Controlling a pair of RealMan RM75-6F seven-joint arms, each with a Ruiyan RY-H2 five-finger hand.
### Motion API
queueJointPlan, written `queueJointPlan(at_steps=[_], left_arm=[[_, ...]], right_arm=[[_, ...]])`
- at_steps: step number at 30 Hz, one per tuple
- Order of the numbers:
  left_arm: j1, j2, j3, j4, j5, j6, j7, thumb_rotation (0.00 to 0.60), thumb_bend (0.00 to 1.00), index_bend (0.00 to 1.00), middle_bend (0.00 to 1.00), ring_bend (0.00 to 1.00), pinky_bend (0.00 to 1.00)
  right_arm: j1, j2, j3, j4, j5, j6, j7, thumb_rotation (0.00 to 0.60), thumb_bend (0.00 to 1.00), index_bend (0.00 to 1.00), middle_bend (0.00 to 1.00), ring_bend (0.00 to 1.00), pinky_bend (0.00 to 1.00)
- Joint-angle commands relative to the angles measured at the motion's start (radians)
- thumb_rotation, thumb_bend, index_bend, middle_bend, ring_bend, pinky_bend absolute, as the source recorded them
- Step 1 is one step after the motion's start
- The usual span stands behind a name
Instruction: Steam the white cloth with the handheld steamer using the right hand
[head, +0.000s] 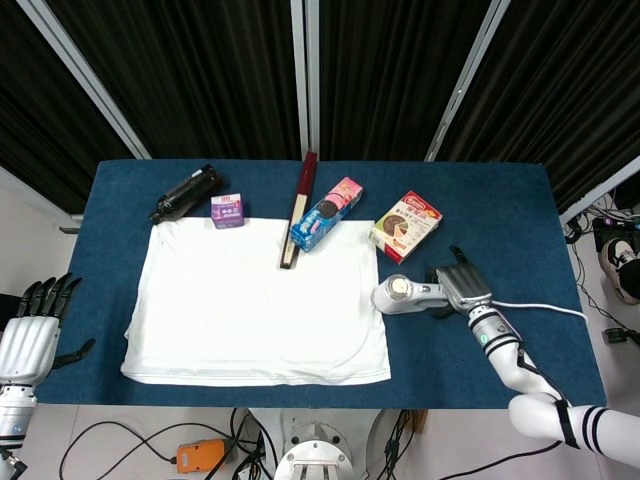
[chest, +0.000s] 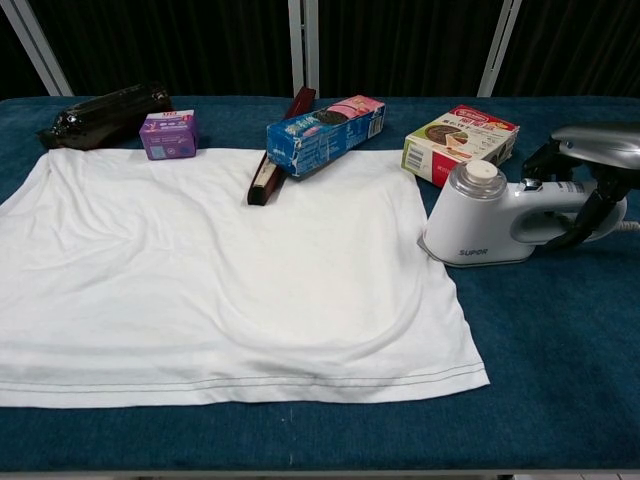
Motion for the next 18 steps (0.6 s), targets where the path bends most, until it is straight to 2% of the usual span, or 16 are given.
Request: queueJointPlan(at_steps=[1,10,18], left_arm=[[0.0,-0.001,0.0,0.002,0.0,0.001,-0.001,0.6,0.13,0.06,0.05,0.0,0.0],[-0.001,-0.005,-0.001,0.008,-0.007,-0.006,-0.008,0.6,0.13,0.06,0.05,0.0,0.0],[-0.003,-0.009,-0.002,0.011,-0.008,-0.01,-0.008,0.6,0.13,0.06,0.05,0.0,0.0]], right_arm=[[0.0,-0.002,-0.004,0.002,0.0,-0.004,0.012,0.6,0.06,0.6,0.61,0.58,0.0],[-0.001,0.012,-0.01,-0.005,0.003,-0.026,0.062,0.6,0.06,0.66,0.67,0.65,0.0],[-0.006,0.011,-0.026,-0.015,0.019,-0.029,0.076,0.6,0.06,0.66,0.67,0.65,0.0]])
